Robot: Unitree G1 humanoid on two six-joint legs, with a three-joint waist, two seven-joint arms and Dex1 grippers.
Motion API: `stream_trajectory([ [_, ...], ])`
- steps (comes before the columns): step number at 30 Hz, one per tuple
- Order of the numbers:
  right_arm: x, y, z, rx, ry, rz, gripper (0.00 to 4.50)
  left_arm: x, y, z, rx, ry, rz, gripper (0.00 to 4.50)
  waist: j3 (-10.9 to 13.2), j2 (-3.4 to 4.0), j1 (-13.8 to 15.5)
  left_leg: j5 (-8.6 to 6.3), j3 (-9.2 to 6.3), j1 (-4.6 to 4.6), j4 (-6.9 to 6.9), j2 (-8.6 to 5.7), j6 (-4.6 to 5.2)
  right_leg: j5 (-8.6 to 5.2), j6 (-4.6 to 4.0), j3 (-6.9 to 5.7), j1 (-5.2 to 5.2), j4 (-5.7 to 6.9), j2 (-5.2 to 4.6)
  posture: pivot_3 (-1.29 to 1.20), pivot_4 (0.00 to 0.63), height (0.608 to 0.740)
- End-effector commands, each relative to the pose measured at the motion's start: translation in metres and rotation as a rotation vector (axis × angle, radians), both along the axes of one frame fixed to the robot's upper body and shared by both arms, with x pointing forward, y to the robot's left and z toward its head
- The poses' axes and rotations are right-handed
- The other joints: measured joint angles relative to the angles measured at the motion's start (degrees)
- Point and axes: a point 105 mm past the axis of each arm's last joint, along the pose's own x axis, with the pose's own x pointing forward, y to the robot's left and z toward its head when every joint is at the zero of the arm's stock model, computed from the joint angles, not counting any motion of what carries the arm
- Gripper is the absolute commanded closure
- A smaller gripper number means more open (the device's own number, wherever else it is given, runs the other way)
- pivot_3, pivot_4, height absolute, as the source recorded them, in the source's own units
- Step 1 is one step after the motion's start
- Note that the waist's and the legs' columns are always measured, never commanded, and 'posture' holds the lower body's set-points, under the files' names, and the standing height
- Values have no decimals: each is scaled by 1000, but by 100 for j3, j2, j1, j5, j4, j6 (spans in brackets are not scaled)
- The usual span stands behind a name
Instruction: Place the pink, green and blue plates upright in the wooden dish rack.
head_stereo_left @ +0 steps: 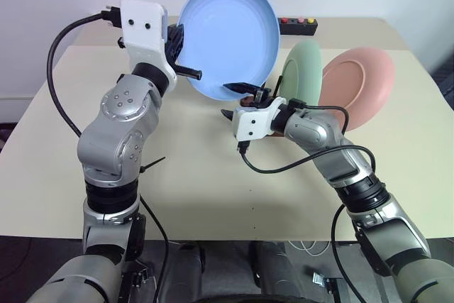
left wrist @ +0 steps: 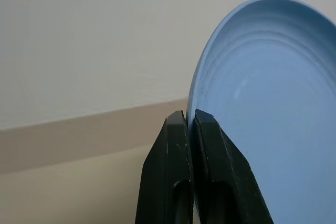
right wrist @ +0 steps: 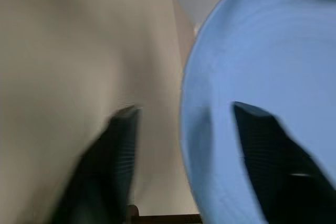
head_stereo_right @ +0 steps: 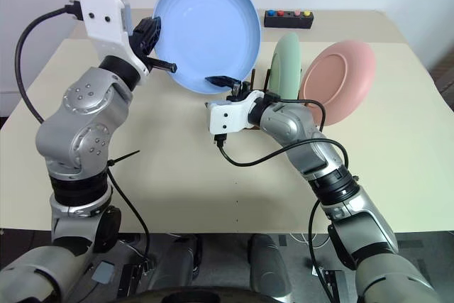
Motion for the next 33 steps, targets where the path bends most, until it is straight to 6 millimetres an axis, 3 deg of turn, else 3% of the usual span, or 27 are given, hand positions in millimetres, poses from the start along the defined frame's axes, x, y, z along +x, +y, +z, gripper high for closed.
stream_trajectory([
  [1, -1, 3, 16, 20, -65, 11, 3820, -10, -1, 20, -15, -75, -16, 4500, 0, 0, -1, 0, 0, 0, 0, 0, 0, 0, 0, 0, 0, 0, 0, 0, 150, 730],
  [2, 0, 3, 16, 19, -69, 9, 4407, -11, -1, 20, -18, -76, -22, 4500, 0, 0, -1, 0, 0, 0, 0, 0, 0, 0, 0, 0, 0, 0, 0, 0, 150, 730],
  [3, 0, 3, 17, 19, -70, 8, 4460, -11, -2, 21, -23, -76, -26, 4500, 0, 0, -1, 0, 0, 0, 0, 0, 0, 0, 0, 0, 0, 0, 0, 0, 150, 730],
  [10, 1, 3, 17, 17, -85, 9, 4460, -11, 1, 21, -40, -73, -23, 4500, 0, 0, -1, 0, 0, 0, 0, 0, 0, 0, 0, 0, 0, 0, 0, 0, 150, 730],
  [15, 0, 4, 19, 6, -118, 10, 4460, -16, 11, 33, -173, -124, -53, 4500, 0, 0, 1, 0, -1, 0, 0, 0, -1, 0, 0, 0, 0, 0, 0, 0, 150, 730],
  [16, 0, 4, 20, 7, -127, 14, 4500, -18, 14, 39, -239, -148, -74, 3881, 0, 0, 2, 0, -1, 0, 0, 0, -1, 0, 0, 0, 0, 0, 0, 0, 150, 730],
  [17, -1, 4, 21, 9, -134, 18, 4500, -20, 19, 43, -286, -167, -80, 3607, 1, -1, 3, 0, -1, 0, 0, 0, -1, 0, 0, 0, 1, 0, 0, 0, 150, 730],
  [22, -4, 6, 26, 17, -164, 38, 4500, -27, 39, 60, -384, -262, -69, 1185, 1, -1, -4, 1, 0, 1, 0, 0, -1, 0, 0, 0, 1, 0, 0, 0, 150, 730],
  [24, -5, 7, 30, 31, -180, 47, 4500, -29, 57, 67, -433, -303, -13, 147, 1, -1, -3, 1, 0, 1, 0, 0, -1, 0, 0, 0, 1, 0, 0, 0, 150, 730],
  [28, -8, 9, 41, 97, -193, 69, 4500, -29, 91, 70, -472, -343, 107, 25, 1, -1, -5, 1, 0, 1, 1, 0, -2, 0, 0, 0, 1, 0, 0, 0, 150, 730],
  [33, -19, 9, 72, 321, -128, 155, 4500, -23, 120, 52, -384, -300, 219, 25, 1, -1, -3, 1, -1, 2, 1, 0, -2, 0, 0, 0, 3, 1, 0, 0, 150, 730],
])
